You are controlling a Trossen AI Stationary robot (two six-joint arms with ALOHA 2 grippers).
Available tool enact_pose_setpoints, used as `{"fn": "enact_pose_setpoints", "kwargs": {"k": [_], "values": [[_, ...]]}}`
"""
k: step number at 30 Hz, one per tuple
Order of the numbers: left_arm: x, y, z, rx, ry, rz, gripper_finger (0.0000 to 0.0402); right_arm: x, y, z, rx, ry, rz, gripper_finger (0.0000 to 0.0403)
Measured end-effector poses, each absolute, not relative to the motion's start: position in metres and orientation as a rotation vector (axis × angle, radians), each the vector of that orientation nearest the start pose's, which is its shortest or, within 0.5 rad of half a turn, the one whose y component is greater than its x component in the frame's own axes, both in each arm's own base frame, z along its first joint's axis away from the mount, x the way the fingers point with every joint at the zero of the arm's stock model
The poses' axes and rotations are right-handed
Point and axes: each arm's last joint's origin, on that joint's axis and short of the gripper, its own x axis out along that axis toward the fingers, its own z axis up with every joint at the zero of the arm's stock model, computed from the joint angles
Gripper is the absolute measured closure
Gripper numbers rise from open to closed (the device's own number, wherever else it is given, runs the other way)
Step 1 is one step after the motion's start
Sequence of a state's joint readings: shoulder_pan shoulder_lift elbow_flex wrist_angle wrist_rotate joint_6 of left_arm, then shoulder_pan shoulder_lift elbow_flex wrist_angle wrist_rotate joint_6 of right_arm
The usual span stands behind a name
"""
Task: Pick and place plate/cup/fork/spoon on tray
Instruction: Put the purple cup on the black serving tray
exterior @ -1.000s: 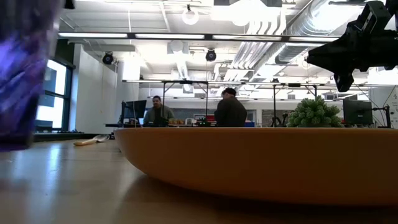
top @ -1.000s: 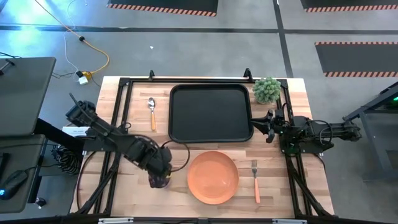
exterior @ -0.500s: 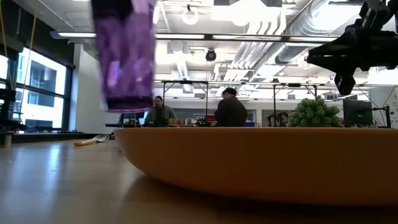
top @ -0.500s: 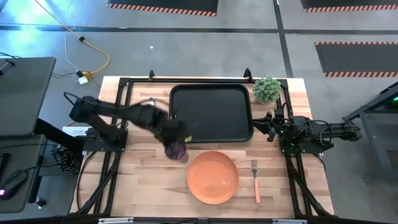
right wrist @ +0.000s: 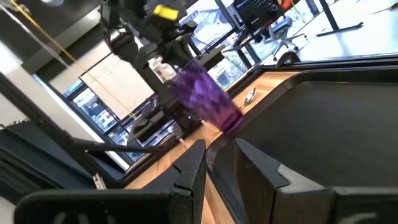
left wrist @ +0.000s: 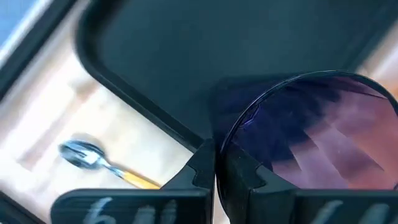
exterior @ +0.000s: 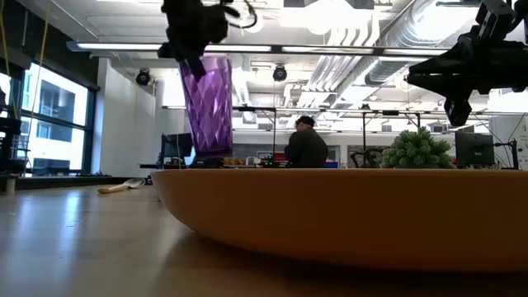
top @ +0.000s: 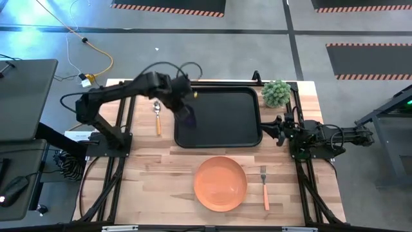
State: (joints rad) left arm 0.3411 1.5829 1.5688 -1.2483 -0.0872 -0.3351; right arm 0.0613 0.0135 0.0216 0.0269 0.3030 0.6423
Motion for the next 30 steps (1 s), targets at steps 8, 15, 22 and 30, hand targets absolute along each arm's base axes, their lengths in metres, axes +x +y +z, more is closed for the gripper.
{"fn": "enact_pose_setpoints", "kwargs": {"k": [8, 15, 22, 30], "values": [[0.264, 0.152, 0.333, -0.420, 1.154, 0.609, 0.0397, 0.095, -0.006, 0.173, 0.693, -0.159, -0.315, 0.0327], [0.250, 0.187, 0.336, -0.383, 1.069, 0.659, 0.0397, 0.095, -0.008, 0.173, 0.709, -0.192, -0.385, 0.0327], [0.238, 0.211, 0.341, -0.415, 0.997, 0.677, 0.0397, 0.093, -0.010, 0.174, 0.708, -0.223, -0.463, 0.0327], [0.239, 0.233, 0.362, -0.396, 0.933, 0.693, 0.0397, 0.093, -0.011, 0.174, 0.706, -0.239, -0.507, 0.0327]]}}
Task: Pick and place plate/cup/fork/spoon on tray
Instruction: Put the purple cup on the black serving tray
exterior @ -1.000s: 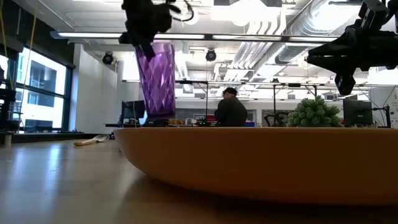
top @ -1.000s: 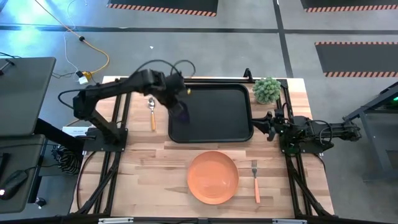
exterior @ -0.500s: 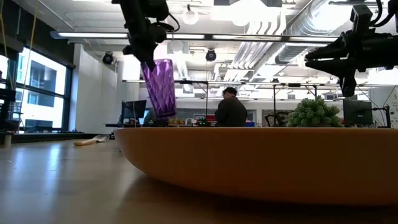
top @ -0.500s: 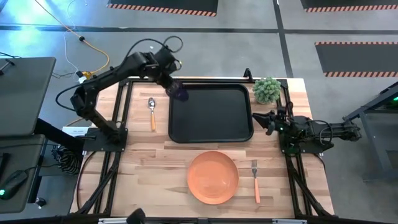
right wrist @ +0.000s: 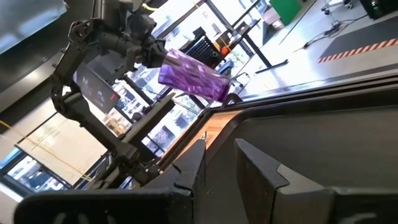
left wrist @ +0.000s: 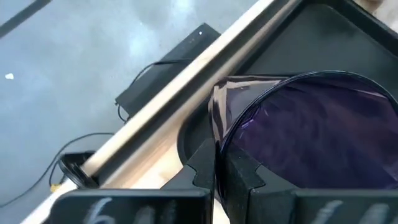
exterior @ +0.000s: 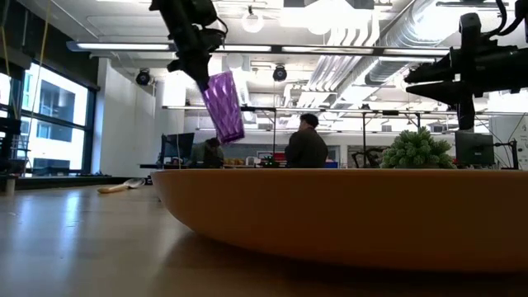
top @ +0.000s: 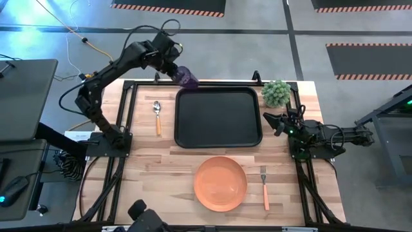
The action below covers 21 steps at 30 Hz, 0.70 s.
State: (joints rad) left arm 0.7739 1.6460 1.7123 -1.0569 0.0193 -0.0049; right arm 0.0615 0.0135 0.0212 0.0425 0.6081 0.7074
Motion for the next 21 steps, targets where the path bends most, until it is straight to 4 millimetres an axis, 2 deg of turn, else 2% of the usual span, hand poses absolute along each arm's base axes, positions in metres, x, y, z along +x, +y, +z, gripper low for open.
{"fn": "enact_pose_setpoints", "kwargs": {"k": [5, 12, 21], "values": [[0.245, 0.241, 0.360, -0.425, 1.019, 0.682, 0.0397, 0.093, -0.011, 0.173, 0.706, -0.239, -0.507, 0.0327], [0.254, 0.248, 0.340, -0.470, 1.169, 0.644, 0.0397, 0.093, -0.011, 0.174, 0.706, -0.239, -0.507, 0.0327], [0.273, 0.252, 0.313, -0.485, 1.255, 0.605, 0.0397, 0.093, -0.011, 0.173, 0.706, -0.238, -0.505, 0.0327]]}}
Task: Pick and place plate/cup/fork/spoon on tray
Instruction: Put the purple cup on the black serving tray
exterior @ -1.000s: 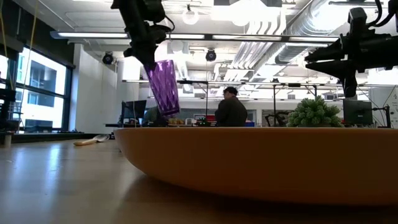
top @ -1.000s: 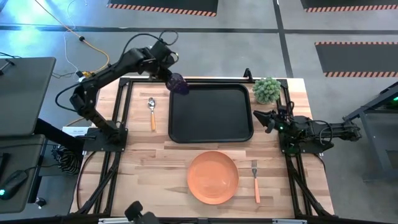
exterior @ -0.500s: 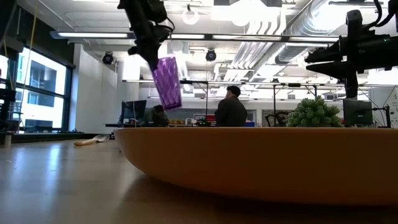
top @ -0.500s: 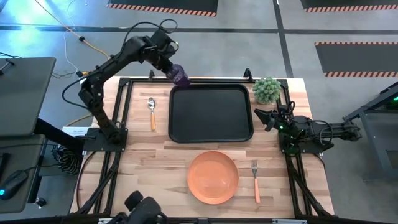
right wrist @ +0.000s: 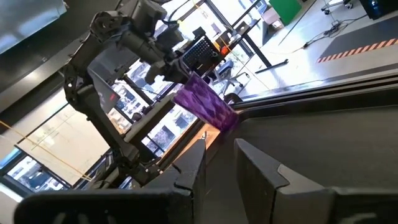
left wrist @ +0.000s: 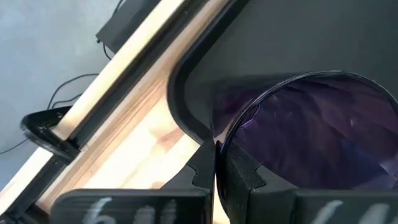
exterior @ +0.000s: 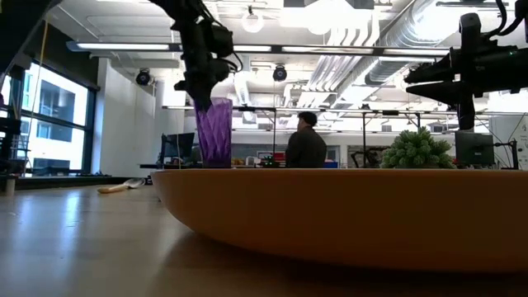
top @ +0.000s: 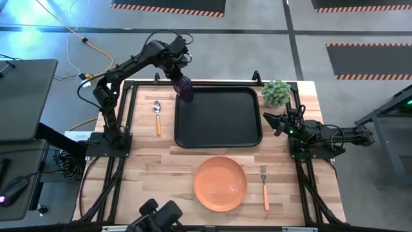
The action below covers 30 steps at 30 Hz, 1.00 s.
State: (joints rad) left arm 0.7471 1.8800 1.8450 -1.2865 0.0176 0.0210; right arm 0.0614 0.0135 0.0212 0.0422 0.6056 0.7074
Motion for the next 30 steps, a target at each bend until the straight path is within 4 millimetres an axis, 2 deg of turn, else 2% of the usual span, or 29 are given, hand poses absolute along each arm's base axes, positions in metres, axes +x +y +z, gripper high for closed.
{"fn": "enact_pose_setpoints", "kwargs": {"k": [9, 30], "values": [[0.288, 0.254, 0.290, -0.490, 1.320, 0.574, 0.0397, 0.093, -0.011, 0.173, 0.706, -0.238, -0.505, 0.0327], [0.288, 0.256, 0.287, -0.467, 1.333, 0.553, 0.0387, 0.093, -0.011, 0.173, 0.705, -0.238, -0.505, 0.0327]]}}
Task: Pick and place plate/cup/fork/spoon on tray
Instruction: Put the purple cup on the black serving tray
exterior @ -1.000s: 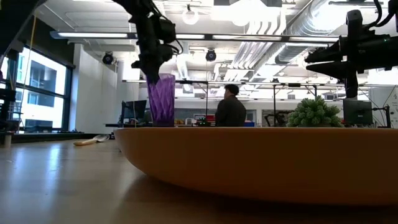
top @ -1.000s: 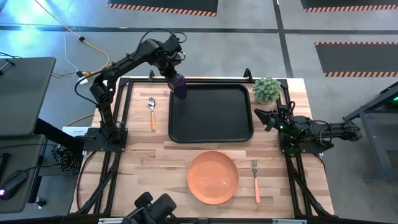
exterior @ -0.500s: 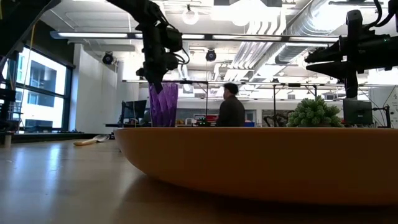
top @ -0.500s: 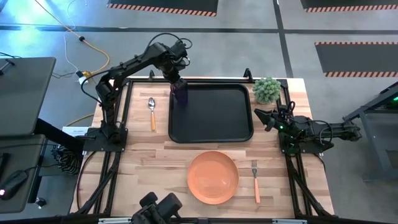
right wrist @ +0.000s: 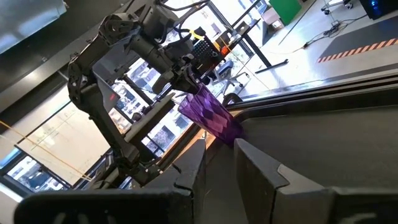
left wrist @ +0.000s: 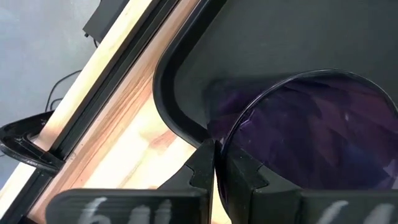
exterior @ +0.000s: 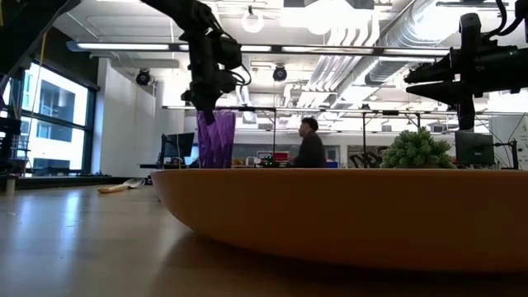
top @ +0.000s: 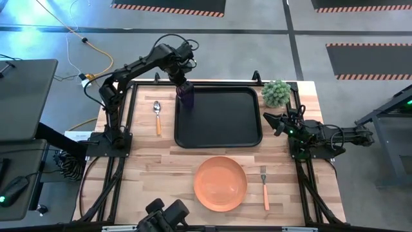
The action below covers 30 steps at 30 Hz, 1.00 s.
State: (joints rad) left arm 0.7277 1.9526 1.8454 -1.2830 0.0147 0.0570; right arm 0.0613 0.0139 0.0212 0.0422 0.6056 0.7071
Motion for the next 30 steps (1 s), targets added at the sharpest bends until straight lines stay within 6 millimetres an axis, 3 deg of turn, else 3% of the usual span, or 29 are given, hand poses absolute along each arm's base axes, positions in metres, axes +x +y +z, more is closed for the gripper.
{"fn": "enact_pose_setpoints", "kwargs": {"k": [5, 30], "values": [[0.2924, 0.2598, 0.2764, -0.479, 1.355, 0.550, 0.0386, 0.0929, -0.0108, 0.1735, 0.705, -0.238, -0.505, 0.0327], [0.2924, 0.2599, 0.2760, -0.443, 1.366, 0.518, 0.0384, 0.0930, -0.0105, 0.1735, 0.706, -0.234, -0.494, 0.0327]]}}
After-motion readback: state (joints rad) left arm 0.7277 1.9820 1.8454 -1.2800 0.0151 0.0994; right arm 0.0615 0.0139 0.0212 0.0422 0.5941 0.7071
